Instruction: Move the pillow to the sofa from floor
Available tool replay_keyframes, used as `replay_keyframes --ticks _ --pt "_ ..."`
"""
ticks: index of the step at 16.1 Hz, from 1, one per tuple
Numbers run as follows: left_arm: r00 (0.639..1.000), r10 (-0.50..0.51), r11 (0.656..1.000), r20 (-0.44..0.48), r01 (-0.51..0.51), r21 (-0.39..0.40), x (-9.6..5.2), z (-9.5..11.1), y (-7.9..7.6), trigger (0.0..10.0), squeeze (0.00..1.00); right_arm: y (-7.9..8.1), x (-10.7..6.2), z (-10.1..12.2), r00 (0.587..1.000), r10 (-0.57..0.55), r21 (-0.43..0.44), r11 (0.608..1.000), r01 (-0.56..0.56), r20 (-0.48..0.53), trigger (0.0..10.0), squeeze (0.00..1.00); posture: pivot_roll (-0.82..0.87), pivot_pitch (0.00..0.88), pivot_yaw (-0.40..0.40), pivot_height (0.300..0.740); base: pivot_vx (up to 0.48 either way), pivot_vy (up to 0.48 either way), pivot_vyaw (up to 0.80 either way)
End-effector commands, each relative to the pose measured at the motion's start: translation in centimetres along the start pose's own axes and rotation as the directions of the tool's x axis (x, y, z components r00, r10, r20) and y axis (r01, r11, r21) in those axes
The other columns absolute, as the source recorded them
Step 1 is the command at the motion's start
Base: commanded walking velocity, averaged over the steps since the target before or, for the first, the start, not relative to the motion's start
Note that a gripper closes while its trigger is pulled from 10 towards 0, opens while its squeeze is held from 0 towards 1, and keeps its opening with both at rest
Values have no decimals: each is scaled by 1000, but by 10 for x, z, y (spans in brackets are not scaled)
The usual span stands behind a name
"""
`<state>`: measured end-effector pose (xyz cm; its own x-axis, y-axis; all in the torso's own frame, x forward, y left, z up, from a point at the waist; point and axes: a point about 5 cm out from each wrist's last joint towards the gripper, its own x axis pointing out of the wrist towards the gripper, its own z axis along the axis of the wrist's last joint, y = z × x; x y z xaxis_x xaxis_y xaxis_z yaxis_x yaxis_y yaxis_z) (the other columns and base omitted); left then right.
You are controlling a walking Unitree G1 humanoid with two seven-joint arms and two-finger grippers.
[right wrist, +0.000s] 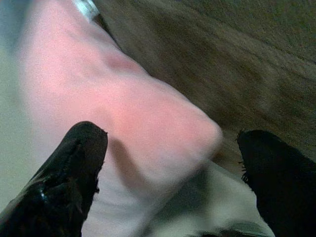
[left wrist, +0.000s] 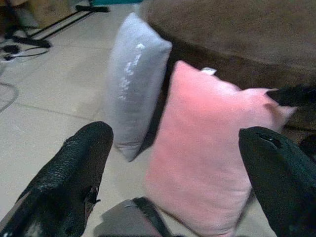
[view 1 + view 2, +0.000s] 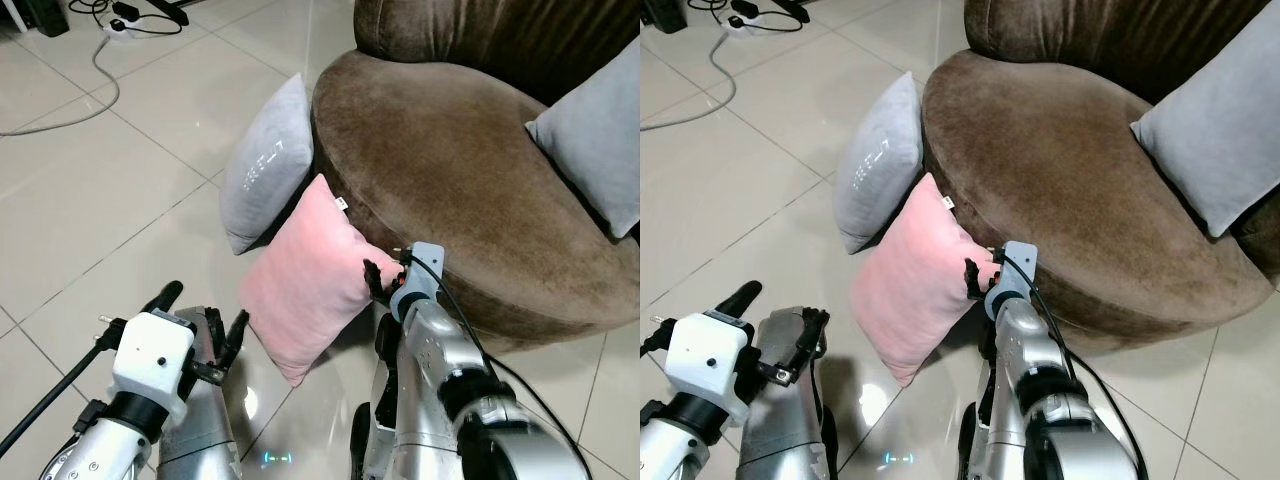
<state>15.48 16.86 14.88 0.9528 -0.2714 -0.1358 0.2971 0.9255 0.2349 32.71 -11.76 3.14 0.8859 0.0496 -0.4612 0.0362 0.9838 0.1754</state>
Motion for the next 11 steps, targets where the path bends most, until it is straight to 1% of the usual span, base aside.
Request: replay_keyframes --ticks 1,2,3,4,5,6,8,9,10,11 --pt "998 -55 998 8 55 -19 -2 4 -5 10000 0 -13 0 -4 996 -89 -54 995 87 -30 10000 980 189 219 -123 437 0 0 0" --pt "996 -88 995 8 88 -35 -2 5 -8 10000 0 -18 1 -2 992 -126 -50 991 124 -32 10000 490 191 226 -123 437 0 0 0" --pt "988 -152 987 -2 151 -57 -3 5 -13 10000 0 -23 2 2 987 -155 -11 988 155 -32 10000 0 191 225 -122 437 0 0 0" --pt "982 -187 980 -10 186 -64 -5 4 -15 10000 0 -25 3 4 985 -167 42 985 168 -35 10000 0 192 223 -120 437 0 0 0" --pt "983 -185 981 -11 184 -63 -7 4 -16 10000 0 -23 4 7 990 -139 117 983 142 -26 10000 0 200 214 -117 437 0 0 0" --pt "984 -176 983 -11 175 -60 -7 5 -14 10000 0 -16 6 10 996 -88 196 977 89 -17 10000 0 207 211 -115 437 0 0 0" --pt "985 -170 984 -13 169 -58 -8 6 -12 10000 0 1 7 9 999 28 305 952 -16 -34 10000 0 215 212 -114 437 0 0 0" --pt "986 -167 984 -17 165 -59 -9 6 -10 10000 0 10 7 8 996 80 346 936 -64 -34 10000 0 215 212 -114 437 0 0 0" --pt "986 -163 985 -22 162 -59 -11 6 -9 10000 0 19 7 6 991 126 358 928 -104 -39 10000 0 222 224 -119 437 0 0 0" --pt "986 -162 985 -25 160 -58 -12 6 -9 10000 0 23 6 4 989 144 347 930 -121 -41 10000 0 224 224 -119 437 0 0 0"
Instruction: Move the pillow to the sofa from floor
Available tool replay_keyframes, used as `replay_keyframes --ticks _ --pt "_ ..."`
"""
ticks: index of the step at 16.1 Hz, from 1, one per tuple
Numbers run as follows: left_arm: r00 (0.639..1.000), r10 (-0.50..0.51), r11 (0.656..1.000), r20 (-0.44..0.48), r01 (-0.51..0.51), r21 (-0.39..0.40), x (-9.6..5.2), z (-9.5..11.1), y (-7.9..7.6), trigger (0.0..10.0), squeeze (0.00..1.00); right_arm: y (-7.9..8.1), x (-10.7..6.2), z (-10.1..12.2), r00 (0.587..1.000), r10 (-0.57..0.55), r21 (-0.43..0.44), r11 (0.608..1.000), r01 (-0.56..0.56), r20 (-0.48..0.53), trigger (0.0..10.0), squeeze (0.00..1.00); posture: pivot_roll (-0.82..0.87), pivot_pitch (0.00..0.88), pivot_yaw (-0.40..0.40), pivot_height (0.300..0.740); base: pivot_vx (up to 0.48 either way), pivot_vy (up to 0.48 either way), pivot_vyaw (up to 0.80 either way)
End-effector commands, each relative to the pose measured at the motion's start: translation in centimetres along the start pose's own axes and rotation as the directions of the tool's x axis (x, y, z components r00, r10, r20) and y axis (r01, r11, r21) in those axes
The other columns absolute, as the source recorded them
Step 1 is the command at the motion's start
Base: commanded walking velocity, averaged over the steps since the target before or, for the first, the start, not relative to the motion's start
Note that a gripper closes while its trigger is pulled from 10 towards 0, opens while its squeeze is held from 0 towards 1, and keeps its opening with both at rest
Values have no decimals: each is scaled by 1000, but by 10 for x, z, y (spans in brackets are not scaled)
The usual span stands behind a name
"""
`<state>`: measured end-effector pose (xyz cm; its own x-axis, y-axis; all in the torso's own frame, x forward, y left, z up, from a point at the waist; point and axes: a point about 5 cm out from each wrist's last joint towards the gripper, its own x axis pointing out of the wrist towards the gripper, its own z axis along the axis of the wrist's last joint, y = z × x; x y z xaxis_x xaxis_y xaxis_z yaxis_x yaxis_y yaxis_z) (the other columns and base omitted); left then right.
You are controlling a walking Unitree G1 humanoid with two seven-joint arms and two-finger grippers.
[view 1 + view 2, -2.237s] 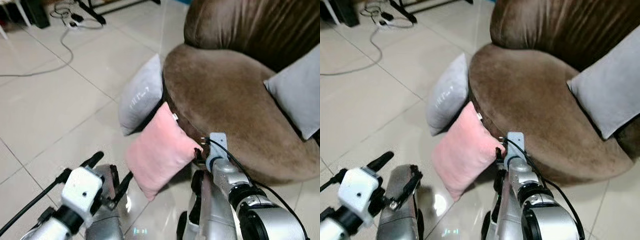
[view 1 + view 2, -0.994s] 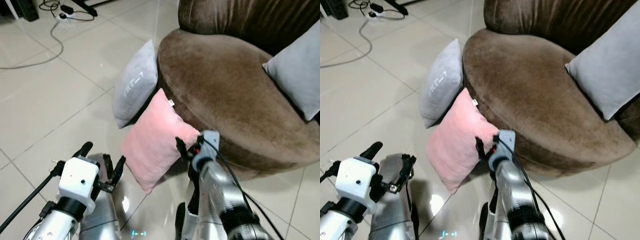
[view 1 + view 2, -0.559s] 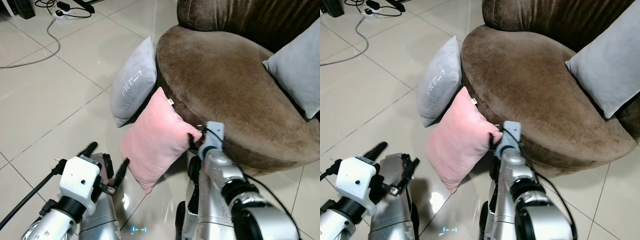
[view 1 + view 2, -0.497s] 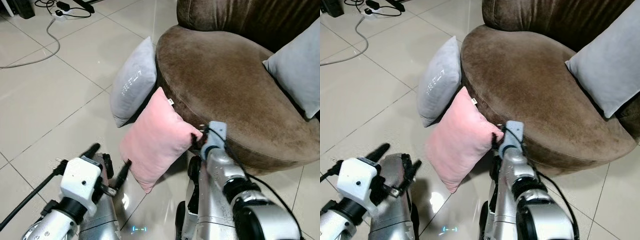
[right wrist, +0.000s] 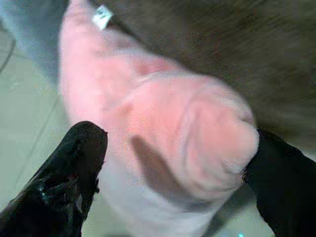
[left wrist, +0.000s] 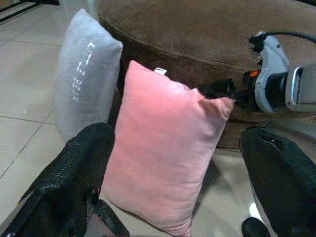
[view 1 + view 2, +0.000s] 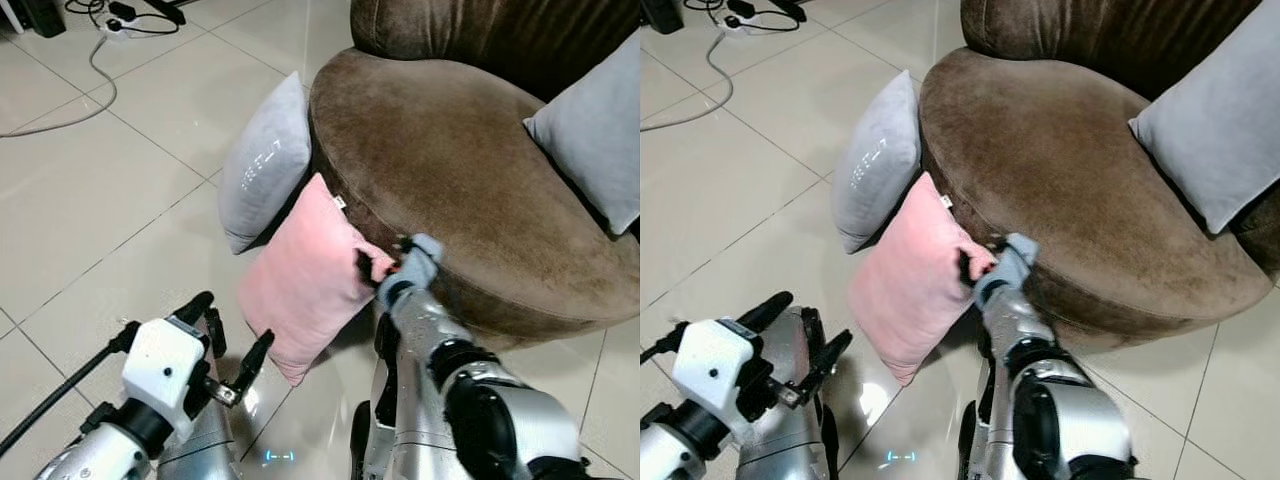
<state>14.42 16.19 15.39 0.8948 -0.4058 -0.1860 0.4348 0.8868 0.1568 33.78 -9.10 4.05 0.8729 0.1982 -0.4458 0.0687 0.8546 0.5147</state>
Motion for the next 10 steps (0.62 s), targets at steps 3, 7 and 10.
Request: replay_keyframes --ticks 3,7,10 --pt "1000 -4 1000 -20 4 6 -6 0 -2 10000 0 1 -2 -17 999 -10 -58 998 8 -43 10000 0 235 226 -118 437 0 0 0" --pt "1000 3 1000 -25 -2 13 -8 1 0 10000 0 -3 -3 -17 997 -71 -50 996 71 -13 4471 0 242 235 -112 437 0 0 0" --pt "999 12 1000 -30 -11 20 -10 1 2 10000 0 -10 -3 -13 990 -143 -64 988 143 12 0 0 241 235 -112 437 0 0 0"
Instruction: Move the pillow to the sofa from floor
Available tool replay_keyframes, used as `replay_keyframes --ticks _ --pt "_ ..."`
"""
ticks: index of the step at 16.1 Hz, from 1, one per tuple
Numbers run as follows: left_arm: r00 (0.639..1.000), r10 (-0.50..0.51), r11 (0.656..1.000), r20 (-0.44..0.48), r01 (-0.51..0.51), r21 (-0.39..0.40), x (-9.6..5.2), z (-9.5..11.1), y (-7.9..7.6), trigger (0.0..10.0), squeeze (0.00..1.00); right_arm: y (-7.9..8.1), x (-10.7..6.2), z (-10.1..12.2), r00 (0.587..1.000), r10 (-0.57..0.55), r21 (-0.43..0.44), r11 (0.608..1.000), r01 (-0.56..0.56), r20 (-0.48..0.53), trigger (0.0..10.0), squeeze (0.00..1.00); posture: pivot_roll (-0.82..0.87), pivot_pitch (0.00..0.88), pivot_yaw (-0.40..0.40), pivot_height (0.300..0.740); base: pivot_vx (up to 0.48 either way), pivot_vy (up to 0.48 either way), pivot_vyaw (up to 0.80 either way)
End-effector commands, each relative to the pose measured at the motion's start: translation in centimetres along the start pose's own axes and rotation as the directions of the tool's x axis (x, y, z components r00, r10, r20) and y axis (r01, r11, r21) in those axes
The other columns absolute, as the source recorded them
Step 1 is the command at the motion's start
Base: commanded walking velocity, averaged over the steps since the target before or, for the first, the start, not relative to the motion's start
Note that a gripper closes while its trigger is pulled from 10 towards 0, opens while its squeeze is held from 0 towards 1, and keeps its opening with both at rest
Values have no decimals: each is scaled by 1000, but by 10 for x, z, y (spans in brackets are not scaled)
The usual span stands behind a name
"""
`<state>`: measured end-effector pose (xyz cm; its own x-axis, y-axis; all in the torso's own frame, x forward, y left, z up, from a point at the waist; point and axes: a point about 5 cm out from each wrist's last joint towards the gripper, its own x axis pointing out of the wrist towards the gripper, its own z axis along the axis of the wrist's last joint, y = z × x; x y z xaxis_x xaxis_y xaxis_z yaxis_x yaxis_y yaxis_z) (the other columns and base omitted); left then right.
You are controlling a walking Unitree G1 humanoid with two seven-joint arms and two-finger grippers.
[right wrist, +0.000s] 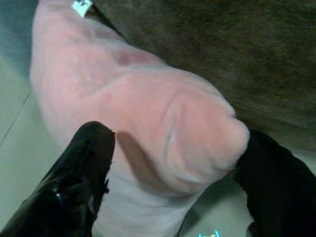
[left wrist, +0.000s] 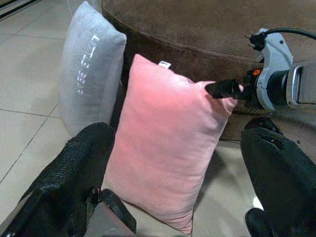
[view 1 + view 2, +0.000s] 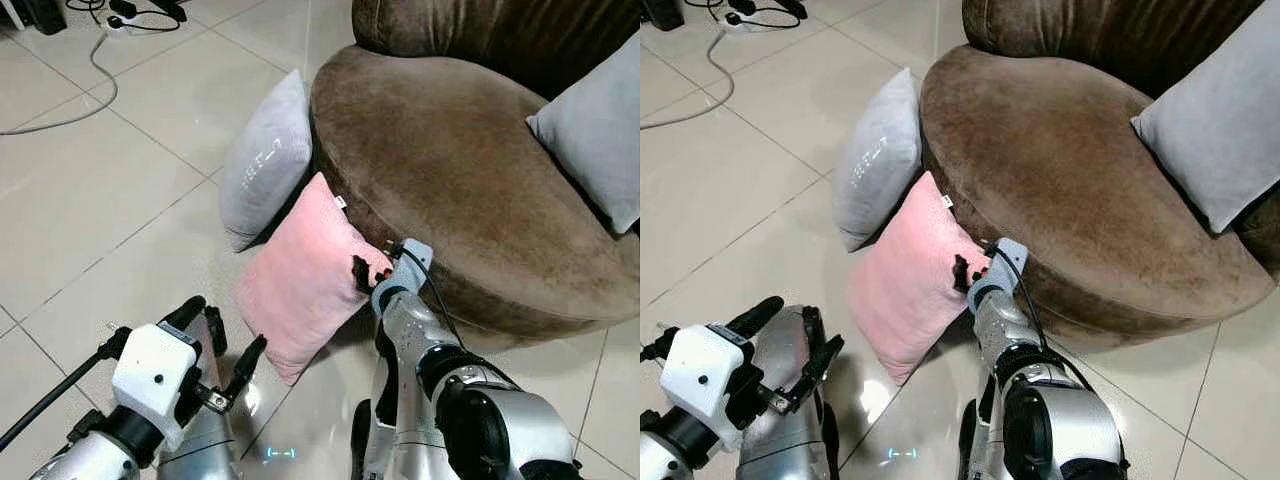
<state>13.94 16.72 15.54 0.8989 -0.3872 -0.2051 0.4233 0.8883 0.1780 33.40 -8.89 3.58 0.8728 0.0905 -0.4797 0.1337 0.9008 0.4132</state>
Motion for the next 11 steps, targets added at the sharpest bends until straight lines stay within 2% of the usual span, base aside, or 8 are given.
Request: replay_keyframes --ticks 1,11 --pt "1000 -3 1000 -8 3 0 -3 1 -2 10000 0 -9 -2 -8 999 -34 -3 999 34 -17 0 0 240 235 -111 437 0 0 0" --pt "1000 -17 1000 -23 17 -13 -7 1 -6 10000 0 -11 -2 -11 999 -43 -21 999 43 -24 0 0 240 241 -113 437 0 0 0"
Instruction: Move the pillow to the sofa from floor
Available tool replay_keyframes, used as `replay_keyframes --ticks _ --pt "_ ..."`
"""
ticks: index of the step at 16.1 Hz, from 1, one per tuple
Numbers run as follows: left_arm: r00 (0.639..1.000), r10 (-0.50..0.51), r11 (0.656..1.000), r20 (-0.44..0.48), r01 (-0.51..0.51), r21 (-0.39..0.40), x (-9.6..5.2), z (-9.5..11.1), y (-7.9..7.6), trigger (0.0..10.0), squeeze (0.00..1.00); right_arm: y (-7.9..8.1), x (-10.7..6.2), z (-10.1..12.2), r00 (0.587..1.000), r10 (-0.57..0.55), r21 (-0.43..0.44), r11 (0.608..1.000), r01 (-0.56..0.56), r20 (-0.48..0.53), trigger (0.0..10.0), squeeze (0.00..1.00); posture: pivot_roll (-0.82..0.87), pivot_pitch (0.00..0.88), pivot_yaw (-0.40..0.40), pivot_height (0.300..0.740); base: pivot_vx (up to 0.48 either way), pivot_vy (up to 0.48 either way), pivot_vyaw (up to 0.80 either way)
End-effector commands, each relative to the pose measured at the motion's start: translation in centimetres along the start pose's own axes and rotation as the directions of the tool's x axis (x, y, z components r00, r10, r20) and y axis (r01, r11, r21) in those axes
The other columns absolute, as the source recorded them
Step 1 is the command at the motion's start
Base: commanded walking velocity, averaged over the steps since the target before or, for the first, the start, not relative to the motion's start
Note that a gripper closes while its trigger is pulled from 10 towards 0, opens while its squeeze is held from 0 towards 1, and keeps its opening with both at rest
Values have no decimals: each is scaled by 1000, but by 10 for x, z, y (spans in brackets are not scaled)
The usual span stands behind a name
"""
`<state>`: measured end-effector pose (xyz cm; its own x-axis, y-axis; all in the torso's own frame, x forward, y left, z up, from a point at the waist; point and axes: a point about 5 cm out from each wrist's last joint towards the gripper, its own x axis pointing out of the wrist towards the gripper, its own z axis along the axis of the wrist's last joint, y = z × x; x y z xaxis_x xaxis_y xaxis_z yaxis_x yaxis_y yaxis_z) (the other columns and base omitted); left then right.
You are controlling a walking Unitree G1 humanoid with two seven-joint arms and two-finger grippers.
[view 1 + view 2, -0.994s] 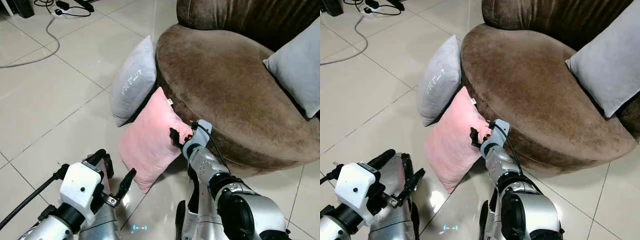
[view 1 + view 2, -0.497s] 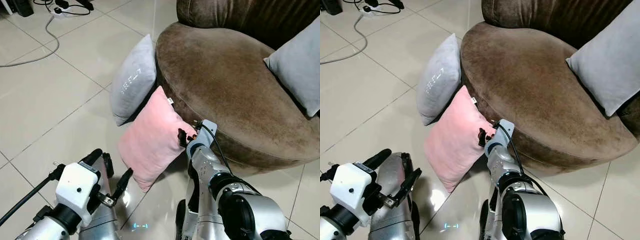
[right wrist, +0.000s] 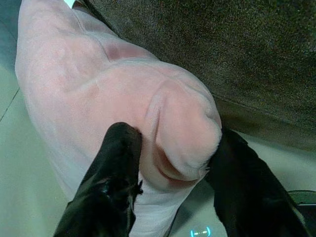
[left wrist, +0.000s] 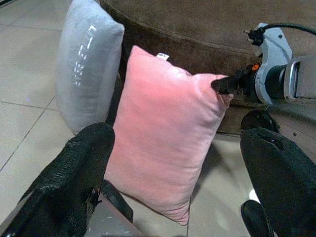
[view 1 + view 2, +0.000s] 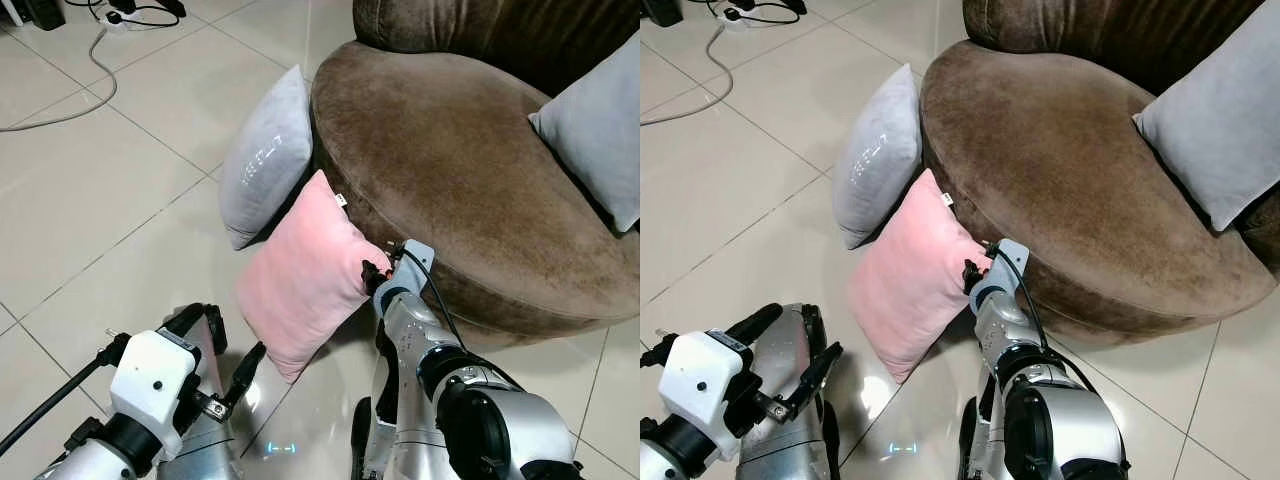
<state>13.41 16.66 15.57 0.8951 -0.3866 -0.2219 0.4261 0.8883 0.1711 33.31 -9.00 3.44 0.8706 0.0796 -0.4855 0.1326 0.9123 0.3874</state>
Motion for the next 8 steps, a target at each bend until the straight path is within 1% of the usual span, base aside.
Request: replay_keyframes --ticks 1,4,8 --pt "1000 -13 1000 -6 13 -7 -3 1 -4 10000 0 -9 -2 -10 999 -31 3 1000 31 -24 0 0 240 241 -113 437 0 0 0" --pt "1000 -9 1000 -12 9 -12 -5 0 -5 10000 0 -13 -3 -11 998 -48 -1 999 48 -28 0 0 238 244 -114 437 0 0 0" --pt "1000 -17 1000 -23 16 -24 -7 -1 -8 10000 0 -15 -3 -11 998 -52 1 999 53 -27 0 0 233 245 -115 437 0 0 0"
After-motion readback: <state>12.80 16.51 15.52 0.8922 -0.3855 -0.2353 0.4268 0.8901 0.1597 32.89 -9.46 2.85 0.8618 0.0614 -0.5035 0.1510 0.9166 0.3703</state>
